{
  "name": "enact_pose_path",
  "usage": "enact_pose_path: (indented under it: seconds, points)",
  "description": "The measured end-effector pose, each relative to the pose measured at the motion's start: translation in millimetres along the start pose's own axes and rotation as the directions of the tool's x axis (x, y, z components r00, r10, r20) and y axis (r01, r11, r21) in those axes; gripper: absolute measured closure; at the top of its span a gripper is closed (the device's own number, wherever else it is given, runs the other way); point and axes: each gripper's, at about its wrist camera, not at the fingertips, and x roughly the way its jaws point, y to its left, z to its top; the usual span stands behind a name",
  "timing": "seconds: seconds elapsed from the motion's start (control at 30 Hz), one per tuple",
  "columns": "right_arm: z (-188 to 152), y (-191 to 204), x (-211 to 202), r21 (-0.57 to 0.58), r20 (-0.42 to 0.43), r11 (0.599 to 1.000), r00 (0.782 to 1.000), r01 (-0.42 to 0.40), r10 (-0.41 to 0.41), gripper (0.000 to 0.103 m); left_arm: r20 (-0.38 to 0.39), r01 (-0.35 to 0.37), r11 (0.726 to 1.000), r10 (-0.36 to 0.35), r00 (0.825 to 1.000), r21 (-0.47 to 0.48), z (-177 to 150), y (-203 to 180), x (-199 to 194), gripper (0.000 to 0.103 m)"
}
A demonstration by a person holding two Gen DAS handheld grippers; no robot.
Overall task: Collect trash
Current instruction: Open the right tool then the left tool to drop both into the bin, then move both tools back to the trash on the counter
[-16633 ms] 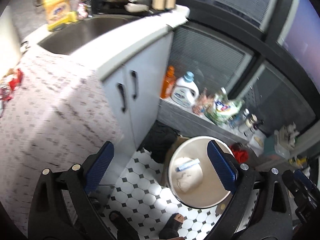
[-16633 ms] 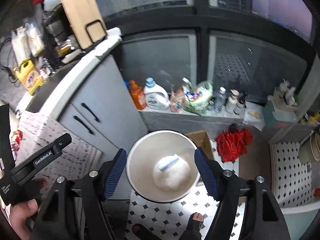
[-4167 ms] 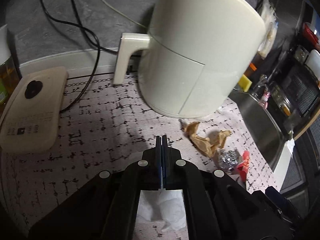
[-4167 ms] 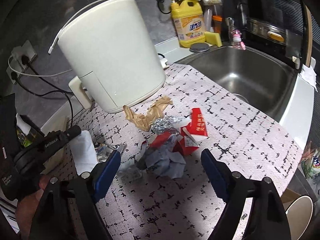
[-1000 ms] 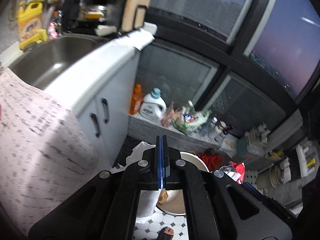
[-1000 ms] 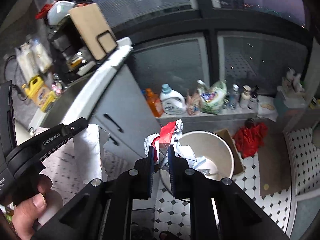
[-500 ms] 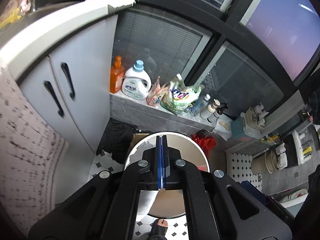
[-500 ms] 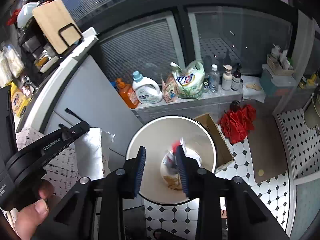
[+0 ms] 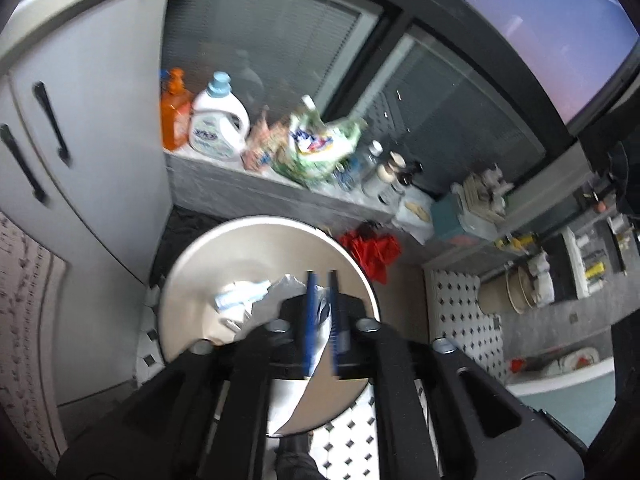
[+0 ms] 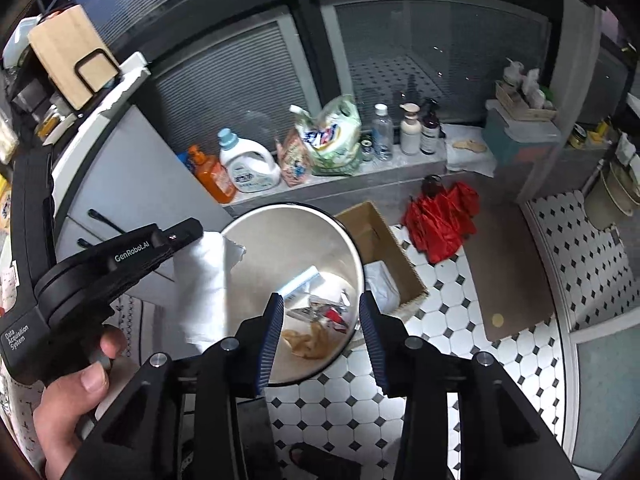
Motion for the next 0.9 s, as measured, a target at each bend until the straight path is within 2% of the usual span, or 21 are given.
enact_pose_path:
  seconds: [0.07, 0.1, 0.23, 0.33, 0.4, 0.53, 0.6, 0.7, 0.8, 0.9]
  points:
    - [-0.2, -4.2, 0.9, 0.003, -0.002, 1.000, 1.000, 0.005, -0.005, 0.061, -0.011, 0.003, 1.000, -0.004, 1.000, -0.014, -3.8, -0.3, 1.6, 0.064]
    - [0.0, -5.8, 1.5, 0.003, -0.002, 1.000, 1.000, 0.007, -0.007, 0.061, -0.011, 0.010, 1.000, -0.010, 1.000, -0.024, -5.3, 0.8, 0.7, 0.059]
    - [1.0, -5.1, 0.1, 0.008, -0.002, 1.000, 1.000, 0.002, -0.002, 0.056, -0.002, -0.021, 0.999, 0.020, 1.000, -0.049, -7.5, 10.6, -10.6, 0.050]
    - [3.7, 1.4, -4.8, -0.001, 0.003, 1.000, 1.000, -0.010, 0.010, 0.054, 0.025, -0.056, 0.997, 0.057, 0.998, -0.049, -5.7, 16.9, -28.8, 0.039]
    - [5.8, 7.0, -10.3, -0.011, 0.009, 1.000, 1.000, -0.017, 0.017, 0.048, 0.044, -0.068, 0.996, 0.071, 0.997, -0.053, -3.0, 21.8, -41.9, 0.030]
    - [13.1, 25.5, -25.9, -0.035, 0.027, 0.999, 0.999, -0.038, 0.039, 0.042, 0.090, -0.103, 0.991, 0.110, 0.990, -0.082, 4.3, 34.0, -75.2, 0.021]
    - [18.0, 36.5, -36.2, -0.049, 0.038, 0.997, 0.998, -0.055, 0.057, 0.032, 0.111, -0.124, 0.988, 0.134, 0.985, -0.097, 7.5, 39.6, -93.2, 0.016]
    - [24.3, 51.0, -52.0, -0.074, 0.049, 0.994, 0.995, -0.082, 0.085, 0.027, 0.140, -0.159, 0.981, 0.174, 0.975, -0.109, 12.2, 46.3, -120.7, 0.010]
    - [29.3, 65.3, -69.5, -0.099, 0.064, 0.990, 0.992, -0.102, 0.108, 0.019, 0.173, -0.194, 0.973, 0.214, 0.961, -0.122, 15.2, 52.7, -151.0, 0.006]
    - [33.9, 82.3, -85.3, -0.128, 0.073, 0.983, 0.987, -0.134, 0.144, 0.011, 0.206, -0.217, 0.964, 0.246, 0.947, -0.153, 15.7, 62.1, -183.3, 0.006]
